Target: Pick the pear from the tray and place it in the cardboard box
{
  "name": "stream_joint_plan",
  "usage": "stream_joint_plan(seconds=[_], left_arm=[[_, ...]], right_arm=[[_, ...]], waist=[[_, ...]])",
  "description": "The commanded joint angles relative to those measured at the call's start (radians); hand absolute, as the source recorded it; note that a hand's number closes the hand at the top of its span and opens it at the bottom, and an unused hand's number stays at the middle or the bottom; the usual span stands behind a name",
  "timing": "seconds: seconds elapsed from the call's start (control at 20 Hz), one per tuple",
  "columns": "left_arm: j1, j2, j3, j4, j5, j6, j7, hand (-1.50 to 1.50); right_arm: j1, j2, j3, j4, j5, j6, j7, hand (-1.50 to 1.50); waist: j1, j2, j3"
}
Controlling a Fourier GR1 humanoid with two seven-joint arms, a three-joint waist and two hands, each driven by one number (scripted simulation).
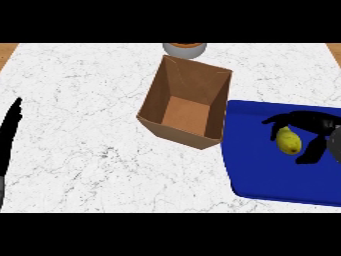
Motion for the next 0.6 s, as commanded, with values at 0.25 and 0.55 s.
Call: stream_joint_plan(seconds=[0.25,0.55], left_arm=[[-0.012,-0.023,-0.005,-0.036,-0.027,-0.005,0.041,0.00],[-0.012,-0.021,0.008,-0.034,-0.026,-0.006,0.027,0.00]], right_arm=[[-0.017,0.084,-0.085,0.097,0.043,-0.179,-0.046,1.50],[-0.092,0.000,-0.149,0.052,0.076,-0.454,-0.108,1.50]], waist=[[0.015,0.019,0.017],[0.012,0.017,0.017]])
